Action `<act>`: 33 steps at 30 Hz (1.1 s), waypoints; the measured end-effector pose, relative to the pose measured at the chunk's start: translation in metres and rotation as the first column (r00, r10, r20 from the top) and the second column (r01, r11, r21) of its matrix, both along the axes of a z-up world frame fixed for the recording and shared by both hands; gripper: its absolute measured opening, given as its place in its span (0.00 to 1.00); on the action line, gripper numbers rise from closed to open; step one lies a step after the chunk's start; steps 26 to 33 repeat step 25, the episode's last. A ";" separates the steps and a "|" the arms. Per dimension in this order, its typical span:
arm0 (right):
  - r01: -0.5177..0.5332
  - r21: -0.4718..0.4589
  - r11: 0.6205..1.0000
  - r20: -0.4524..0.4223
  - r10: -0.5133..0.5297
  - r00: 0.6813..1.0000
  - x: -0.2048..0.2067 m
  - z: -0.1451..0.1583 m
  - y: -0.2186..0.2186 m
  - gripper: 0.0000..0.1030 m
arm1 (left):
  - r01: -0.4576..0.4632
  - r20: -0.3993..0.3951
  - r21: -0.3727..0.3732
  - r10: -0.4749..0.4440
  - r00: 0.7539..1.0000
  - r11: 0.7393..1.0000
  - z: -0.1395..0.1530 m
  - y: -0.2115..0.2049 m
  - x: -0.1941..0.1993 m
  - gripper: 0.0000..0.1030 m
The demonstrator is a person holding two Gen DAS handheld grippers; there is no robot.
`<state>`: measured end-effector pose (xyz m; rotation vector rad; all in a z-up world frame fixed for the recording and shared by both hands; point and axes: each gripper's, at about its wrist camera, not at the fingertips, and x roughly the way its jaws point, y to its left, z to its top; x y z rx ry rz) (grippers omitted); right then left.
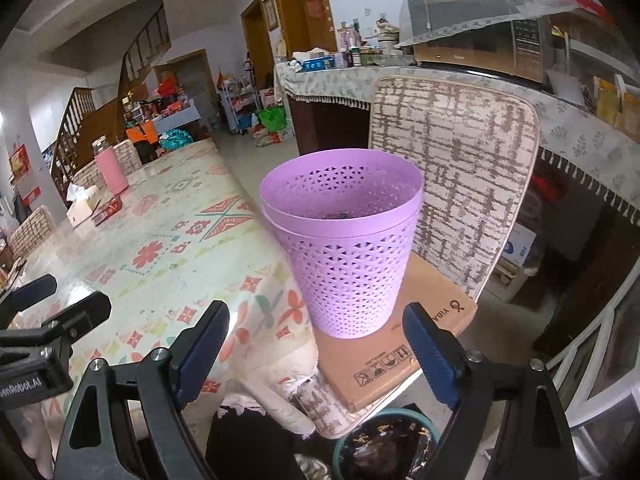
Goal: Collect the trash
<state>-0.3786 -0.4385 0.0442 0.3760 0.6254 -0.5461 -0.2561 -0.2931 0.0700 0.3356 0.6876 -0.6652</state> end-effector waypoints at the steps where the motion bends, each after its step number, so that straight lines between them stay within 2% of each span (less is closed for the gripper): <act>1: 0.005 0.003 1.000 0.000 -0.005 1.000 -0.001 0.000 -0.001 0.89 | 0.011 0.002 -0.001 -0.011 1.000 1.000 0.000 -0.003 -0.002 1.00; 17: 0.060 0.036 0.998 -0.003 -0.060 0.998 -0.014 -0.006 -0.020 0.89 | 0.086 -0.009 0.021 -0.086 0.996 0.996 -0.003 -0.034 -0.011 1.00; 25: 0.086 0.051 0.995 -0.012 -0.086 0.996 -0.018 -0.007 -0.027 0.89 | 0.137 -0.042 0.018 -0.136 0.990 0.990 -0.008 -0.044 -0.016 1.00; 33: 0.086 0.051 0.995 -0.012 -0.086 0.996 -0.018 -0.007 -0.027 0.89 | 0.137 -0.042 0.018 -0.136 0.990 0.990 -0.008 -0.044 -0.016 1.00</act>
